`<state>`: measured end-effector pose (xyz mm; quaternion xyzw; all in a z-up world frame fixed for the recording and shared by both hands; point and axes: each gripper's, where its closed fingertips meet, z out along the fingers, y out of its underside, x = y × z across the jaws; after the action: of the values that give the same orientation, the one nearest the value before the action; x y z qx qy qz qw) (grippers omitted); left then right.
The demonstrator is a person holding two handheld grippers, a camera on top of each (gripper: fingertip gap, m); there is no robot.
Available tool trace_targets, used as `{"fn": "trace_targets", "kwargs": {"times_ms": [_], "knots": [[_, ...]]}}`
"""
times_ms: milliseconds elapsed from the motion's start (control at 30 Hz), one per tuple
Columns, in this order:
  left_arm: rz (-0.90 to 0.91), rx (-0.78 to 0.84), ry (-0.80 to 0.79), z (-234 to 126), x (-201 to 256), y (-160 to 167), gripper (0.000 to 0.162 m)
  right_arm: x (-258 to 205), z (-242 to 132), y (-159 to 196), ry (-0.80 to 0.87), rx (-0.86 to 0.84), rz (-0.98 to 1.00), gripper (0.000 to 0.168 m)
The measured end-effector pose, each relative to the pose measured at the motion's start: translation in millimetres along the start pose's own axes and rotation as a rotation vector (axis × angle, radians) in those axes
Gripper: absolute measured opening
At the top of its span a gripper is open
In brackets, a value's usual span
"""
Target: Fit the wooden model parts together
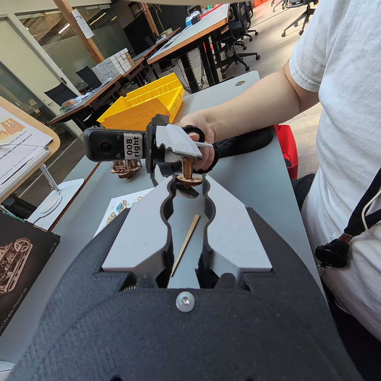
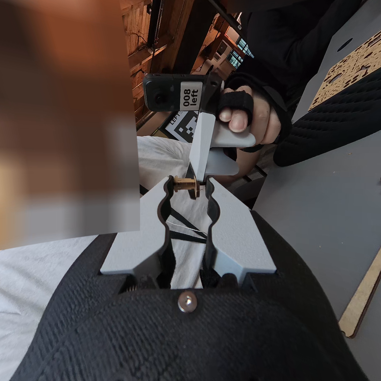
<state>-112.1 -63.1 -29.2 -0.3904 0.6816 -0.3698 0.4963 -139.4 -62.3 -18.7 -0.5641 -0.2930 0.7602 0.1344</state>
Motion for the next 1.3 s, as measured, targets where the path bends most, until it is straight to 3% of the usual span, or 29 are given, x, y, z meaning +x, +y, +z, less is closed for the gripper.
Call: {"fn": "trace_targets", "kwargs": {"times_ms": [33, 533, 867, 1067, 1300], "knots": [[0.003, -0.001, -0.003, 0, 0, 0, 0.022, 0, 0, 0, 0.001, 0.001, -0.001, 0.029], [-0.036, 0.040, -0.017, 0, 1, -3, 0.022, -2, 1, 2, 0.043, -0.026, -0.094, 0.029], [0.100, -0.002, -0.063, 0, 5, -2, 0.022, -3, 3, 7, 0.063, -0.062, -0.119, 0.029], [0.034, 0.048, -0.020, -1, 7, -5, 0.022, -5, 4, 9, 0.062, -0.075, -0.141, 0.029], [0.156, 0.021, -0.143, -1, -1, -5, 0.022, -5, 1, 1, 0.059, -0.028, -0.146, 0.029]]}}
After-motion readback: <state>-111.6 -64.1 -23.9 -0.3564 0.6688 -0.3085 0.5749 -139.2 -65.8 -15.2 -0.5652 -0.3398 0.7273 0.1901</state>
